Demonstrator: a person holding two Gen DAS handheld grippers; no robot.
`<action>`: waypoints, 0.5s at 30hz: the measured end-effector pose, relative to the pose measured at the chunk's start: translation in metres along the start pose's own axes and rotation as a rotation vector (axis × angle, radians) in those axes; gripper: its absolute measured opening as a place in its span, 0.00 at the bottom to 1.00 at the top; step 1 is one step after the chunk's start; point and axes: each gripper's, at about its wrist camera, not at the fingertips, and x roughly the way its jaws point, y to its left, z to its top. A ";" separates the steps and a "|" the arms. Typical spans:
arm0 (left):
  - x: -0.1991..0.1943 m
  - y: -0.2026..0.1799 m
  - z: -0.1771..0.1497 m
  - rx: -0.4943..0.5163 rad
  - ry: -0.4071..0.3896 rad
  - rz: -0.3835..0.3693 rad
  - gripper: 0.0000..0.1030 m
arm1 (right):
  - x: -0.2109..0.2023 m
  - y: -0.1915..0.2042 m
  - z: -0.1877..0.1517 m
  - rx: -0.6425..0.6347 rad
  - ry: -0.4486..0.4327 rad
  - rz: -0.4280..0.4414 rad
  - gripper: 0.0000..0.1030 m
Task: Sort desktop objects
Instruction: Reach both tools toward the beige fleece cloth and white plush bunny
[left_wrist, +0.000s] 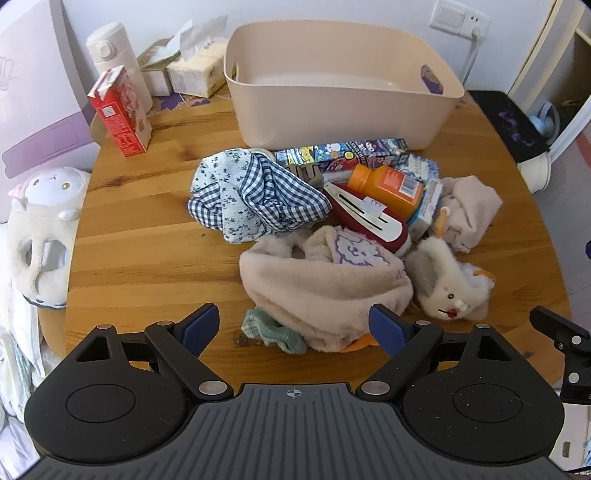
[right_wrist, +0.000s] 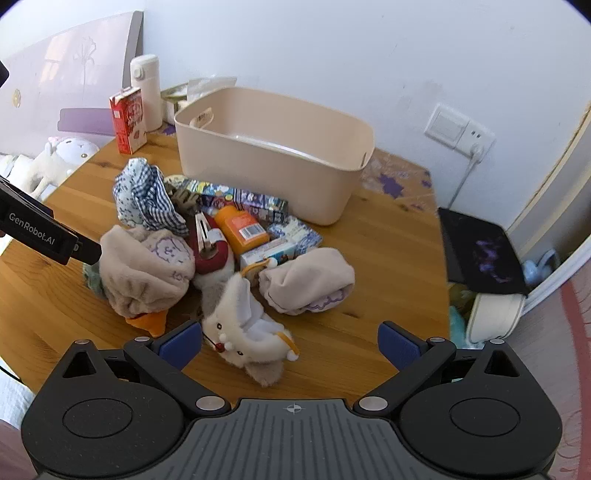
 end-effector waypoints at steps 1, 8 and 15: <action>0.003 -0.001 0.002 -0.001 0.000 0.000 0.87 | 0.006 -0.002 0.001 -0.004 0.010 0.008 1.00; 0.027 -0.013 0.014 0.014 0.024 0.008 0.87 | 0.045 -0.005 0.005 -0.025 0.072 0.077 0.99; 0.062 -0.016 0.019 0.027 0.099 0.035 0.87 | 0.084 -0.001 0.006 -0.028 0.153 0.168 0.96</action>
